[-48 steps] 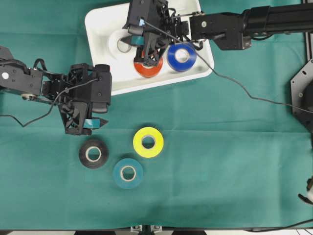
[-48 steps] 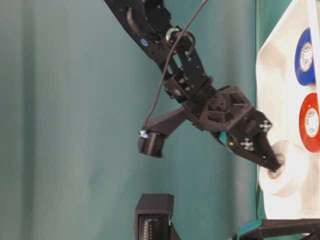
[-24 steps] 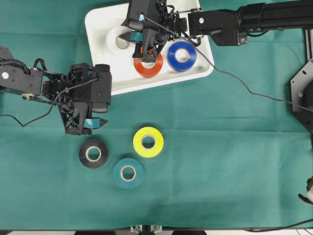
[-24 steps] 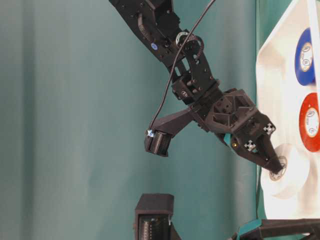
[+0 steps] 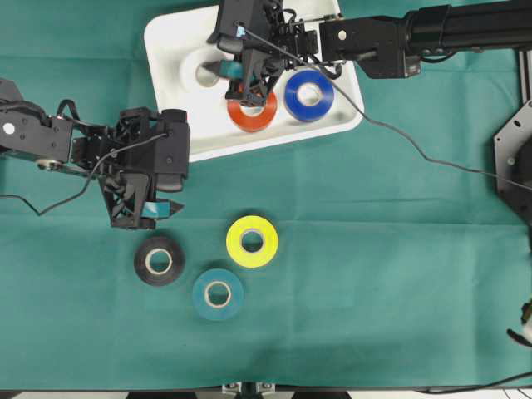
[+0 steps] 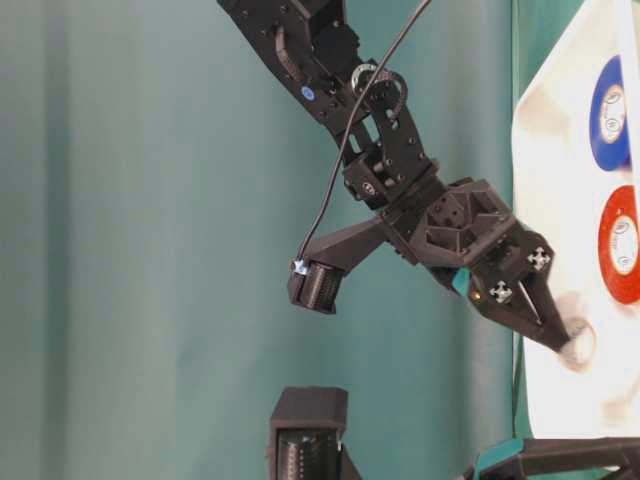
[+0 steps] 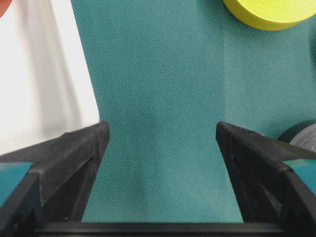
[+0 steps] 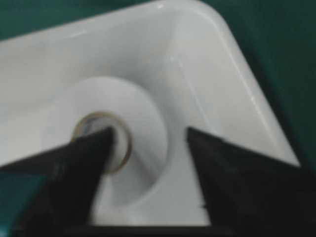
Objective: Put the tape alternately from left to right into the white case.
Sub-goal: 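Carry the white roll with the right gripper into the tray's left side, then release the white roll and withdraw the right gripper from the tray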
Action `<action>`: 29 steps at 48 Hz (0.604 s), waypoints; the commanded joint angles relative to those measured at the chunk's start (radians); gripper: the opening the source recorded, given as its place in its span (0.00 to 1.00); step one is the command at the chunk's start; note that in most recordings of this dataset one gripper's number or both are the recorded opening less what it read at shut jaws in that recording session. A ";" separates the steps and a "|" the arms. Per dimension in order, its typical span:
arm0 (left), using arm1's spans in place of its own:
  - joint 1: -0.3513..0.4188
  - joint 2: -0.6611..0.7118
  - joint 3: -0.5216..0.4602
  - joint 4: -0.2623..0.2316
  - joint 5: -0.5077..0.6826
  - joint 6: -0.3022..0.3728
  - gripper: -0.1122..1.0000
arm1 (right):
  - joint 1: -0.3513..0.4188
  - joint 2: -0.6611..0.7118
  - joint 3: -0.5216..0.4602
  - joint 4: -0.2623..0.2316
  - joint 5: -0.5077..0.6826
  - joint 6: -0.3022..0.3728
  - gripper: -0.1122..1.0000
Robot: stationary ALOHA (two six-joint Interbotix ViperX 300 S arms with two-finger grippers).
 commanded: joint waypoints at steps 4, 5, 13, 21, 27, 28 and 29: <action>-0.002 -0.023 -0.012 -0.002 -0.008 0.002 0.69 | 0.002 -0.021 -0.017 -0.002 -0.005 0.000 0.83; -0.002 -0.023 -0.012 -0.003 -0.008 0.000 0.69 | 0.002 -0.021 -0.017 -0.002 -0.005 0.000 0.83; 0.000 -0.023 -0.011 -0.003 -0.008 0.000 0.69 | 0.002 -0.021 -0.017 -0.002 -0.005 0.000 0.83; 0.000 -0.023 -0.008 -0.003 -0.008 -0.002 0.69 | 0.025 -0.046 0.003 -0.002 -0.005 0.003 0.83; 0.000 -0.023 -0.008 -0.003 -0.008 -0.002 0.69 | 0.061 -0.106 0.046 -0.002 -0.005 0.003 0.83; 0.000 -0.023 -0.008 -0.003 -0.008 -0.002 0.69 | 0.067 -0.120 0.055 -0.002 -0.005 0.003 0.83; 0.000 -0.023 -0.008 -0.003 -0.008 -0.002 0.69 | 0.074 -0.133 0.066 -0.002 -0.005 0.003 0.83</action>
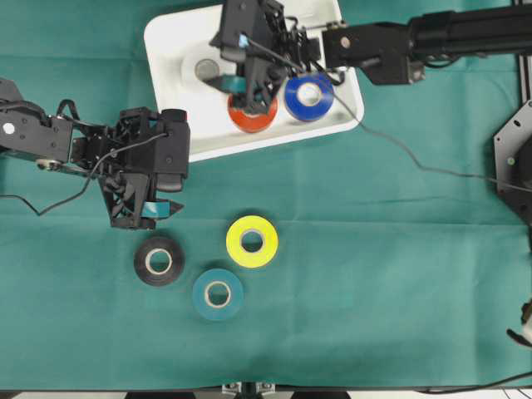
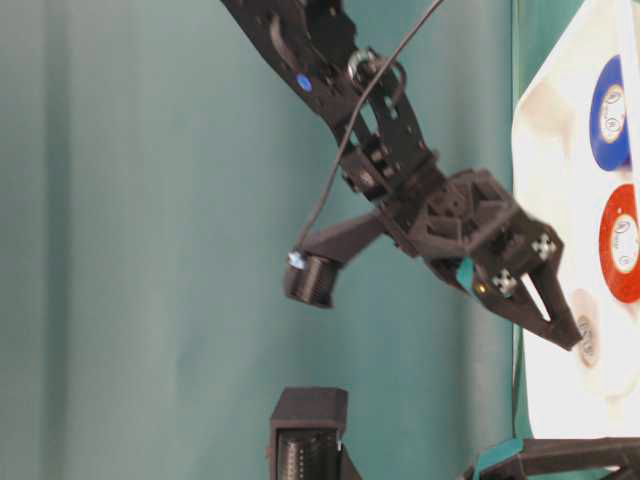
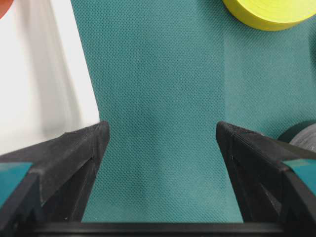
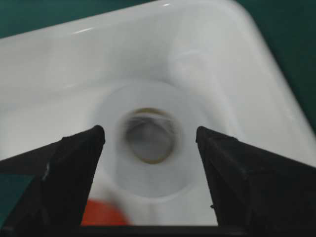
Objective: Put the tape alternately from left to right into the white case.
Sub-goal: 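Release the white roll and withdraw the right gripper from the tray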
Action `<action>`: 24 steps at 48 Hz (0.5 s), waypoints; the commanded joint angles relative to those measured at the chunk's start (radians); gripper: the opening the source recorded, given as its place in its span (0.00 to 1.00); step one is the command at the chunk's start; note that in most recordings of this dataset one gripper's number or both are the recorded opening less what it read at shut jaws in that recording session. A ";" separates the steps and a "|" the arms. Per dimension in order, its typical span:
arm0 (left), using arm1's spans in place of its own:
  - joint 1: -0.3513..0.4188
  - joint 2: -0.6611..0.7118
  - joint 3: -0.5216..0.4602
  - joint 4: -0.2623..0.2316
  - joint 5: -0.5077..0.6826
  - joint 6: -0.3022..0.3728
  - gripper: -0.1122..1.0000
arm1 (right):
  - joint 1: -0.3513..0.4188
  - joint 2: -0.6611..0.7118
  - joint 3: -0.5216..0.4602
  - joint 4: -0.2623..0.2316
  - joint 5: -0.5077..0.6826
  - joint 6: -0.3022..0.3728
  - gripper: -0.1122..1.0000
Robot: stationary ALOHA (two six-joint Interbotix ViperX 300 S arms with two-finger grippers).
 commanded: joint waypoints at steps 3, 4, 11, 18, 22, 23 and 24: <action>0.002 -0.025 -0.008 -0.002 -0.008 0.000 0.69 | 0.051 -0.123 0.046 -0.002 -0.005 0.000 0.83; 0.000 -0.023 -0.008 -0.002 -0.008 0.000 0.69 | 0.058 -0.135 0.057 -0.002 -0.005 0.002 0.83; 0.000 -0.021 -0.008 -0.002 -0.008 0.000 0.69 | 0.112 -0.212 0.129 -0.002 -0.012 0.003 0.83; 0.002 -0.020 -0.008 -0.002 -0.012 0.000 0.69 | 0.150 -0.247 0.172 -0.002 -0.012 0.008 0.83; 0.000 -0.020 -0.008 0.000 -0.012 0.000 0.69 | 0.167 -0.252 0.186 -0.002 -0.012 0.009 0.83; 0.000 -0.020 -0.008 -0.002 -0.014 0.000 0.69 | 0.172 -0.252 0.187 -0.002 -0.012 0.009 0.83; 0.000 -0.020 -0.008 -0.002 -0.012 0.000 0.69 | 0.176 -0.252 0.190 -0.002 -0.012 0.009 0.83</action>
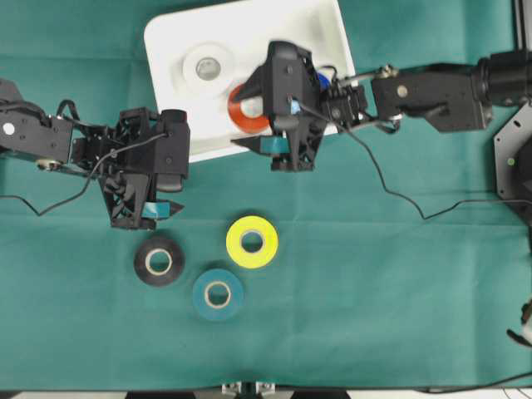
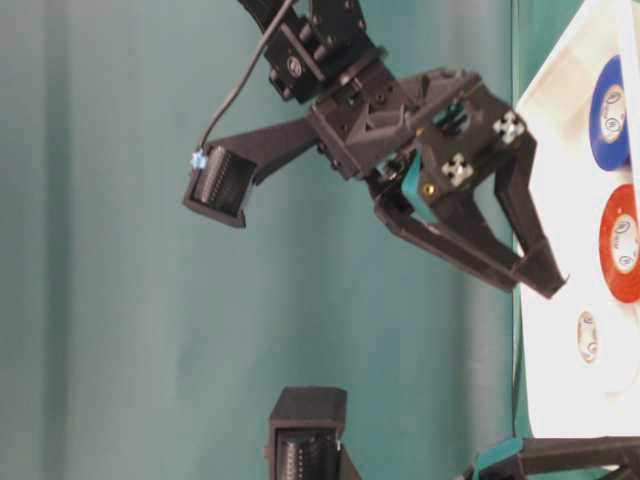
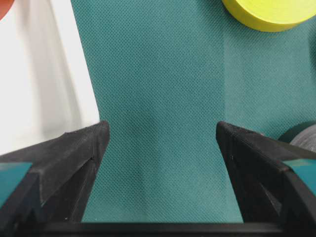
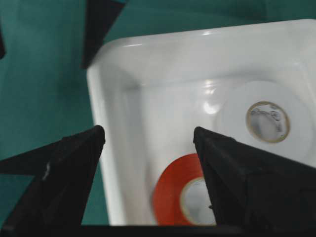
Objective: Put the tape alternately from left to right into the white case.
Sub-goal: 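Release the white roll and withdraw the right gripper from the tray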
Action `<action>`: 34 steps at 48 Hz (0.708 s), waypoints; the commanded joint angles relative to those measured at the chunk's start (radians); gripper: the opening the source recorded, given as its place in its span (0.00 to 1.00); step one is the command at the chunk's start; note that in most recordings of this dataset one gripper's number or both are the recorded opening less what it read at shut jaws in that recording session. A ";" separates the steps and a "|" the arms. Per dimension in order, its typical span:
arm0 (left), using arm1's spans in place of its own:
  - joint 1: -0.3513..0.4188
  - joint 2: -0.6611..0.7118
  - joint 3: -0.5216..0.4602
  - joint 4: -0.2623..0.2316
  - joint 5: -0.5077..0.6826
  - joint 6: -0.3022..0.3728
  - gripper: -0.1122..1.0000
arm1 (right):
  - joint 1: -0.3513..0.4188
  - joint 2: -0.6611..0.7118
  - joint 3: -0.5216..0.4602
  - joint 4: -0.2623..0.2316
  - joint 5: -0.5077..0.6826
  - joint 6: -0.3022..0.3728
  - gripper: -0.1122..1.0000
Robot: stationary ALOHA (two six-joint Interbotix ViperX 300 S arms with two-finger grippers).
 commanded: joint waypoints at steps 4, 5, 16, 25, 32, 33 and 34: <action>-0.002 -0.020 -0.006 0.000 -0.009 0.000 0.69 | 0.032 -0.031 0.003 -0.002 -0.008 0.002 0.83; 0.000 -0.020 -0.006 -0.002 -0.009 0.000 0.69 | 0.037 -0.031 0.005 -0.002 -0.008 0.002 0.83; -0.002 -0.023 0.002 -0.002 -0.009 0.000 0.69 | 0.067 -0.029 0.034 -0.002 -0.003 0.000 0.83; -0.003 -0.023 0.005 0.000 -0.009 0.000 0.69 | 0.089 -0.032 0.077 -0.002 -0.003 0.003 0.83; -0.003 -0.023 0.005 -0.002 -0.009 0.000 0.69 | 0.091 -0.037 0.112 -0.002 -0.006 0.003 0.83; -0.003 -0.023 0.005 0.000 -0.009 0.000 0.69 | 0.091 -0.038 0.115 -0.002 -0.006 0.003 0.83; -0.002 -0.023 0.005 -0.002 -0.011 0.000 0.69 | 0.091 -0.038 0.117 -0.002 -0.006 0.003 0.83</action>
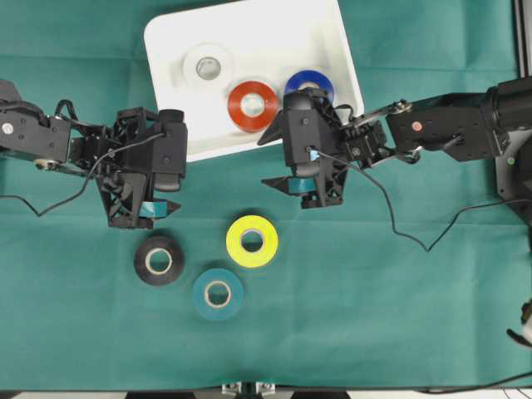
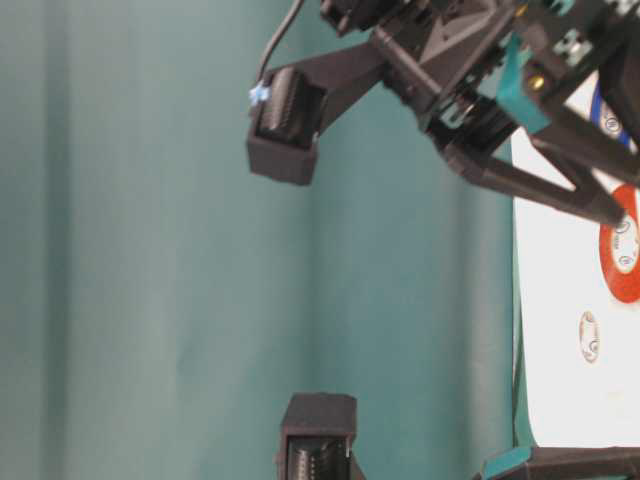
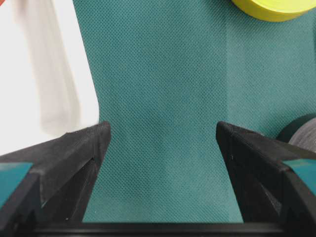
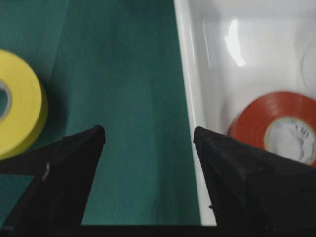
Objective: Put the tape alternately from left to right into the white case.
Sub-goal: 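Release the white roll and withdraw the right gripper from the tray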
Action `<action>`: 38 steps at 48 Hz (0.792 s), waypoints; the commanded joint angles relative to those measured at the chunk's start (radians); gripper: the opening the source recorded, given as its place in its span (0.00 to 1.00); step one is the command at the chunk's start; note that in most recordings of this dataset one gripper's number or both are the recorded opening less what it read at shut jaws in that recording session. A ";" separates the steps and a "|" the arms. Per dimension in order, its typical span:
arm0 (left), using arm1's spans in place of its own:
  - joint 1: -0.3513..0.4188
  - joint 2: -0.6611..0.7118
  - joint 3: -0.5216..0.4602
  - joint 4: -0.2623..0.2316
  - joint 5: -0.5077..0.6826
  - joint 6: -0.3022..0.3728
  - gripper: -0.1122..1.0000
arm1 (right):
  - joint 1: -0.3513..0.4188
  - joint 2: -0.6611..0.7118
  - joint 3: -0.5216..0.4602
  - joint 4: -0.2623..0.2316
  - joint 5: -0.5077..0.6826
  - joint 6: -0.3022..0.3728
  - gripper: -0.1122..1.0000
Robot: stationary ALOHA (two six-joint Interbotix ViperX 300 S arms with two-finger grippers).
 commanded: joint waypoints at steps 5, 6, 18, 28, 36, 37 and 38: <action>-0.002 -0.023 -0.009 0.000 -0.008 0.002 0.69 | 0.003 -0.035 0.005 -0.002 -0.009 0.002 0.83; 0.000 -0.023 -0.009 -0.002 -0.009 0.000 0.69 | 0.003 -0.035 0.006 -0.002 -0.006 0.002 0.83; -0.002 -0.023 -0.011 -0.002 -0.009 0.000 0.69 | 0.003 -0.035 0.023 0.002 -0.008 0.005 0.83; -0.002 -0.023 -0.012 -0.002 -0.009 0.000 0.69 | 0.003 -0.035 0.025 0.000 -0.009 0.006 0.83; -0.005 -0.023 -0.012 -0.002 -0.008 -0.002 0.69 | 0.003 -0.035 0.023 0.002 -0.009 0.006 0.83; -0.006 -0.023 -0.012 -0.002 -0.008 -0.002 0.69 | 0.003 -0.035 0.021 0.002 -0.009 0.006 0.83; -0.008 -0.023 -0.012 -0.002 -0.008 -0.002 0.69 | 0.003 -0.035 0.021 0.002 -0.009 0.006 0.83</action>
